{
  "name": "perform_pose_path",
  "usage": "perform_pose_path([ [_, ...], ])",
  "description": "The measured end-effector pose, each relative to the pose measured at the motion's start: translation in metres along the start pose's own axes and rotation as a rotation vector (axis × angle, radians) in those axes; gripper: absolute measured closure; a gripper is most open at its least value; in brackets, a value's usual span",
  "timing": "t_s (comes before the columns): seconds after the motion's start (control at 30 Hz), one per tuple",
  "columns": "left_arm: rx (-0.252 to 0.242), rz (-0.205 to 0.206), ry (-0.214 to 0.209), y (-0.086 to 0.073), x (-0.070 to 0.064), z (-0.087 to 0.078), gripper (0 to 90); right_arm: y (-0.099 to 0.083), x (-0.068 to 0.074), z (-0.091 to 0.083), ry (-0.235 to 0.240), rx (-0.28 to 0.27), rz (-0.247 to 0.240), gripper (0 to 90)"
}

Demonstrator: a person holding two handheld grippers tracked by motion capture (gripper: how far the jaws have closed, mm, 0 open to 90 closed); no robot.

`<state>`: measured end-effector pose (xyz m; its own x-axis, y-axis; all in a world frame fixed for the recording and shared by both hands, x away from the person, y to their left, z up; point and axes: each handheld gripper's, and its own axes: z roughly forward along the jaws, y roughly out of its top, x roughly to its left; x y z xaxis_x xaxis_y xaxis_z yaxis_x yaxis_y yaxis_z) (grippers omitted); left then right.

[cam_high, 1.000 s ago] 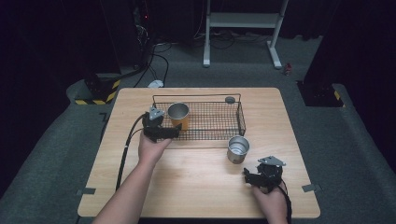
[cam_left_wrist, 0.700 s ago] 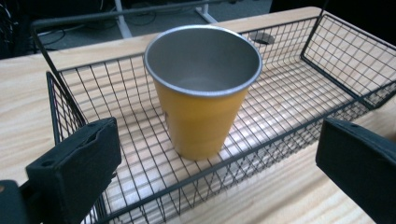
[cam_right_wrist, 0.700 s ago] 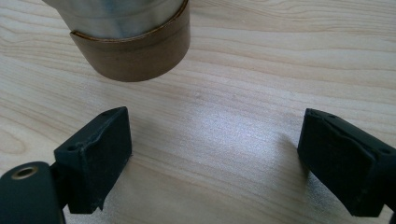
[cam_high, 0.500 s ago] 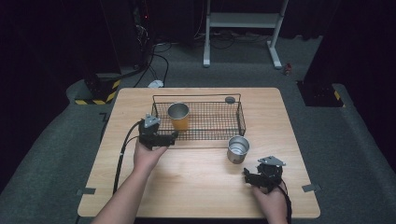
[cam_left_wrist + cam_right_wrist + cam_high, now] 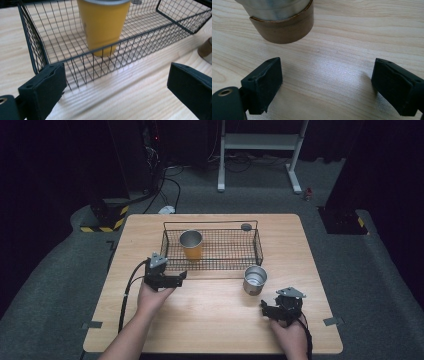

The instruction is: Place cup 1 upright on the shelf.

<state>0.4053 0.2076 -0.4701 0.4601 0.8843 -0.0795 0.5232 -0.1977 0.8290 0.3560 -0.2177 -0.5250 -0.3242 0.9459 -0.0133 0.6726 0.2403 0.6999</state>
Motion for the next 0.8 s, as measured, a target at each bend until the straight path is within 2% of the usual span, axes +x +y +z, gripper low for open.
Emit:
perform_pose_path([
  [0.43, 0.064, 0.0, -0.004, -0.033, 0.006, -0.001, 3.0, 0.0, 0.0, 0.0, 0.0, 0.0, 0.001, 9.9],
  [0.5, 0.092, 0.013, -0.011, -0.038, 0.007, -0.002, 3.4, 0.0, 0.0, 0.0, 0.0, 0.0, -0.001, 9.9],
  [0.7, 0.126, 0.049, 0.007, -0.051, 0.008, -0.007, 3.0, 0.0, 0.0, 0.0, -0.002, 0.0, 0.001, 9.9],
  [0.8, 0.145, 0.046, 0.01, -0.058, 0.011, -0.01, 2.8, 0.0, 0.0, 0.0, -0.002, 0.0, 0.001, 10.0],
])
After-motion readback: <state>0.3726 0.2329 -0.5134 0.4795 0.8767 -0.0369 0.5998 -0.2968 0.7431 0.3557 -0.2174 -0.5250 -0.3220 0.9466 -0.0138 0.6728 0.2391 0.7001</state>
